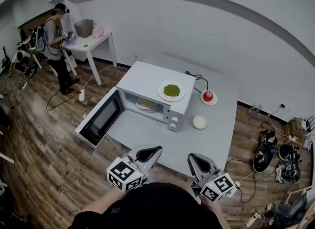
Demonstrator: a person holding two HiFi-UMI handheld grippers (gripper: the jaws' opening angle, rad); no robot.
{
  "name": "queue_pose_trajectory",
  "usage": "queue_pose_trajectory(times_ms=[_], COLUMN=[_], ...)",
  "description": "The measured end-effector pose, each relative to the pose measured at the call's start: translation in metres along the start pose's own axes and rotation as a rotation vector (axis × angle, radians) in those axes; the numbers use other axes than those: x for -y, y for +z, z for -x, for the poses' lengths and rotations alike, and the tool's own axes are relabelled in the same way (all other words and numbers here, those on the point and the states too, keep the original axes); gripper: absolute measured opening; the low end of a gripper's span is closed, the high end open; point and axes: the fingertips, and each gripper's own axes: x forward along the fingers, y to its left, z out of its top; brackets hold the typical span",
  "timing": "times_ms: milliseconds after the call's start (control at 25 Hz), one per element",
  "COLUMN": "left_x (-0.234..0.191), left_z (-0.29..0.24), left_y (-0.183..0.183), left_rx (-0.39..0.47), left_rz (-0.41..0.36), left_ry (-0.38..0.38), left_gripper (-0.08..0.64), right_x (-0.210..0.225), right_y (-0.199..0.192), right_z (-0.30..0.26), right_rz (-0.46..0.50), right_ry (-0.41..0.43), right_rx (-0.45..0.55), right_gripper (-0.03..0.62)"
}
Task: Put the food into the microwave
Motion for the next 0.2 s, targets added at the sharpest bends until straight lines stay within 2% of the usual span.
queue_pose_trajectory(times_ms=[200], left_x=[-0.001], left_z=[0.0037], left_y=[0.0015], left_rx=[0.003], left_rz=[0.004], left_ry=[0.01], left_gripper=[0.009], right_x=[-0.0029], right_y=[0.0006], right_z=[0.0002], right_rz=[-0.001], right_ry=[0.005], right_rx=[-0.001], right_gripper=[0.012])
